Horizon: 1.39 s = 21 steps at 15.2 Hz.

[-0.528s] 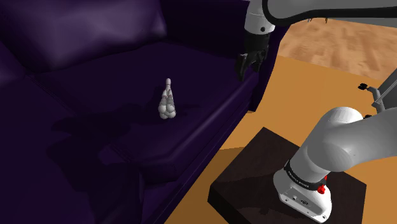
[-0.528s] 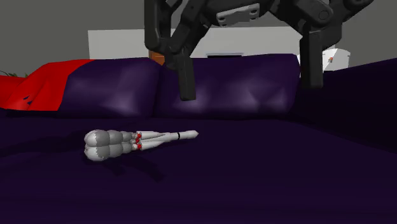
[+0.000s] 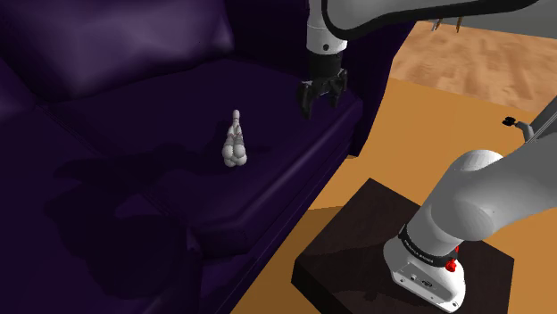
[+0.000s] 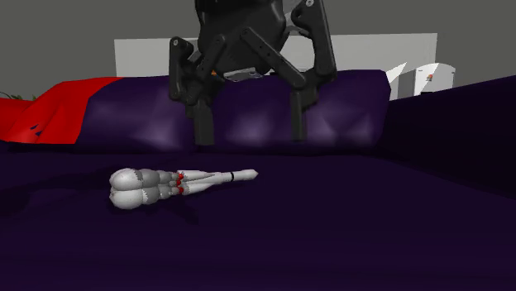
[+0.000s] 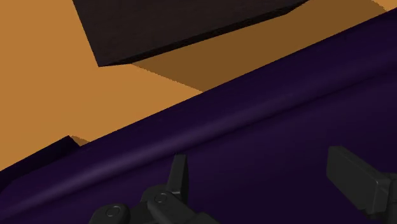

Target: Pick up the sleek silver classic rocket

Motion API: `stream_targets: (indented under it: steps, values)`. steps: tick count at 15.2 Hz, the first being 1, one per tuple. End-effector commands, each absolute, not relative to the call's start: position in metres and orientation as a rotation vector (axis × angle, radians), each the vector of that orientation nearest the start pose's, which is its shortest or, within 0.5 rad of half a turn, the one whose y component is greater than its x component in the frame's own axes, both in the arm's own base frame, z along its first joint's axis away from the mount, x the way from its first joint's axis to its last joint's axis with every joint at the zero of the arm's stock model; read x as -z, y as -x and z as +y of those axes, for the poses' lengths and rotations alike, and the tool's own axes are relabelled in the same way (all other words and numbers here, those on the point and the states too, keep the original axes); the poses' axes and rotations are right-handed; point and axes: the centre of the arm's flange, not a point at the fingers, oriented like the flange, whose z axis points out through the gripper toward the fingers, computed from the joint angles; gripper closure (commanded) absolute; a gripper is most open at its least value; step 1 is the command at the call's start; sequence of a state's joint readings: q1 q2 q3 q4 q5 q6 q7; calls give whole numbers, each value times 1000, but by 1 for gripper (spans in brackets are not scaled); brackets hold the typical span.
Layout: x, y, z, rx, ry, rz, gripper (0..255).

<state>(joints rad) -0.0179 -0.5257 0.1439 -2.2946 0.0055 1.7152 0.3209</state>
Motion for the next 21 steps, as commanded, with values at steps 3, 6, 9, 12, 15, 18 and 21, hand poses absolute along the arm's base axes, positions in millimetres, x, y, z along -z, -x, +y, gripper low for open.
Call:
stream_targets:
  steps: [3,6,9,12,15,18,21]
  values:
    - [-529,-429,91,-127,3167,467,0]
    - [-519,-462,114,-170,3140,553,0]
    - [-509,-497,134,-212,3110,637,0]
    - [-499,-532,153,-254,3077,721,0]
    - [-487,-568,170,-295,3042,803,0]
    - [-476,-604,184,-335,3004,883,0]
    - [-464,-609,186,-340,2999,893,0]
